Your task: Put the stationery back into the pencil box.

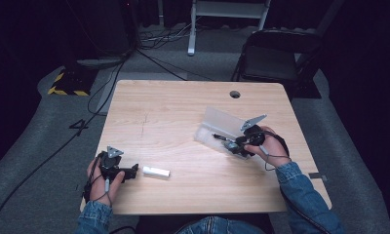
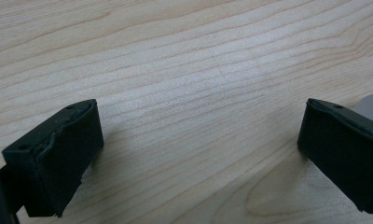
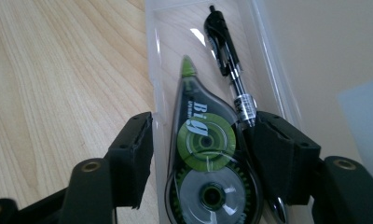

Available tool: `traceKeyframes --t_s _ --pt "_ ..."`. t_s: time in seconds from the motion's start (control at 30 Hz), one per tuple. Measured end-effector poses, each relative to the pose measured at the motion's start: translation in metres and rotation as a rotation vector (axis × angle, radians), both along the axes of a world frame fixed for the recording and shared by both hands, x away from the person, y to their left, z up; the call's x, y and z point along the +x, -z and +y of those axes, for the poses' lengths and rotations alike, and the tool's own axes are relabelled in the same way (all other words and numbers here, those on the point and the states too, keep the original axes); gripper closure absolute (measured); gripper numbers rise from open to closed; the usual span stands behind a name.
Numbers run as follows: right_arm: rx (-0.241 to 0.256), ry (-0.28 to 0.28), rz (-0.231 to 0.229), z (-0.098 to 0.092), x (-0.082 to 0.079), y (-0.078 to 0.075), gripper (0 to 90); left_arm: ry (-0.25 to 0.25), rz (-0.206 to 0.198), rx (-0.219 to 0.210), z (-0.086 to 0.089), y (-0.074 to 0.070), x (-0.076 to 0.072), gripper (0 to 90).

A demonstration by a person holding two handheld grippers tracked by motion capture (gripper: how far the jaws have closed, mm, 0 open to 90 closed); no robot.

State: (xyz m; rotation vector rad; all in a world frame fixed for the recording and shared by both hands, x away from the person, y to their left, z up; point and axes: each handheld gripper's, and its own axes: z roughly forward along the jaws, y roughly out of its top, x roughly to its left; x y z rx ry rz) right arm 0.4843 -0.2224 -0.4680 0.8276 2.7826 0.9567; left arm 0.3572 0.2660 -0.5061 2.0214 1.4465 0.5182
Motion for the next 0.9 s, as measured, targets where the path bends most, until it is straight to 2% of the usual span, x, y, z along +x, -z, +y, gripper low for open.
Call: traceKeyframes --t_s 0.27,0.47,0.73,0.9 --pt "0.008 -0.01 -0.01 0.001 -0.002 -0.004 38.4 0.0 0.0 0.0 0.0 0.0 0.0 0.3" --pt "0.035 -0.058 -0.061 0.017 -0.004 -0.007 37.7 0.0 0.0 0.0 0.0 0.0 0.0 0.3" --pt "0.039 -0.103 -0.08 0.036 -0.002 -0.001 37.8 0.001 -0.001 0.0 0.0 0.0 -0.002 0.3" --pt "0.024 -0.119 -0.069 0.044 0.0 0.007 38.1 0.003 -0.001 0.002 0.001 0.0 -0.003 0.3"
